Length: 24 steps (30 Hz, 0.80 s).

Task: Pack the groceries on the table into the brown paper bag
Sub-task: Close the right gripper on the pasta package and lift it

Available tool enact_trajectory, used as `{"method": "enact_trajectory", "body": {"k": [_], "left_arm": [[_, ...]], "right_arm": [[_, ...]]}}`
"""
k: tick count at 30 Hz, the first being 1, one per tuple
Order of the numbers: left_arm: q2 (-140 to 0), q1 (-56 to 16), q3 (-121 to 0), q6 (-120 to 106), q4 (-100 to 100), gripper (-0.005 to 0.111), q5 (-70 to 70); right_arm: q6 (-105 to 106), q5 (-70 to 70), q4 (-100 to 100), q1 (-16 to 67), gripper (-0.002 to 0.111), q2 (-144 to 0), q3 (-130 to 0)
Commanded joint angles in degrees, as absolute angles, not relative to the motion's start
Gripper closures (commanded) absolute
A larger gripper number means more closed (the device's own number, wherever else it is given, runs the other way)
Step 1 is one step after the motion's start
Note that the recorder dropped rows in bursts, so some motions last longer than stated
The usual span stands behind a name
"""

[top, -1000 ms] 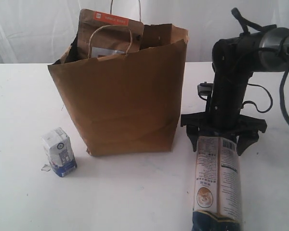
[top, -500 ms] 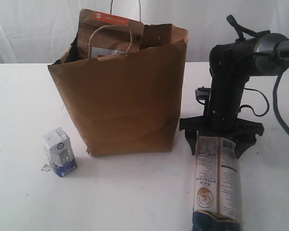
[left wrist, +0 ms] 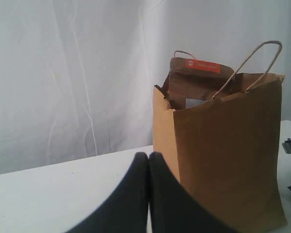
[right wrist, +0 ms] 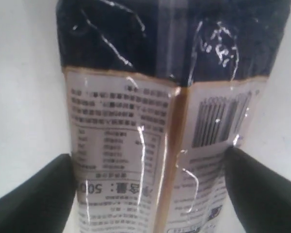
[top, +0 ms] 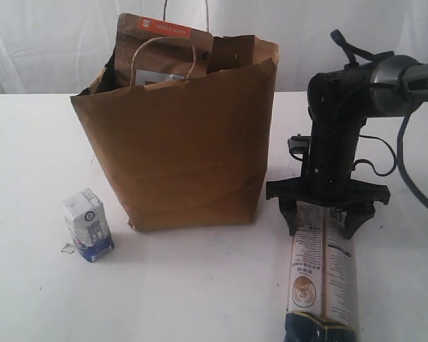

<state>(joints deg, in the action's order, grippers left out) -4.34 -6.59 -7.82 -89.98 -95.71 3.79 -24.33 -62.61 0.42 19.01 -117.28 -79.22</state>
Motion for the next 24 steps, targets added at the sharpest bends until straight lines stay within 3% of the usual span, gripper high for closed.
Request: {"method": "enact_trajectory", "body": {"k": [1, 3, 11, 24], "left_arm": [[-4.5, -6.4, -8.0, -89.9, -96.5, 0.107, 4.2], [-4.5, -6.4, -8.0, -89.9, -96.5, 0.107, 4.2], [-4.5, -6.4, -8.0, -89.9, -96.5, 0.107, 4.2], [-4.5, -6.4, -8.0, -89.9, -96.5, 0.107, 4.2]], "right_arm": [[-23.8, -62.7, 0.8, 19.3, 0.039, -117.4, -79.2], [-23.8, -62.7, 0.8, 19.3, 0.048, -117.4, -79.2], [-11.6, -69.5, 4.3, 19.3, 0.106, -117.2, -79.2], [-4.9, -66.3, -5.3, 19.1, 0.108, -98.7, -79.3]]}}
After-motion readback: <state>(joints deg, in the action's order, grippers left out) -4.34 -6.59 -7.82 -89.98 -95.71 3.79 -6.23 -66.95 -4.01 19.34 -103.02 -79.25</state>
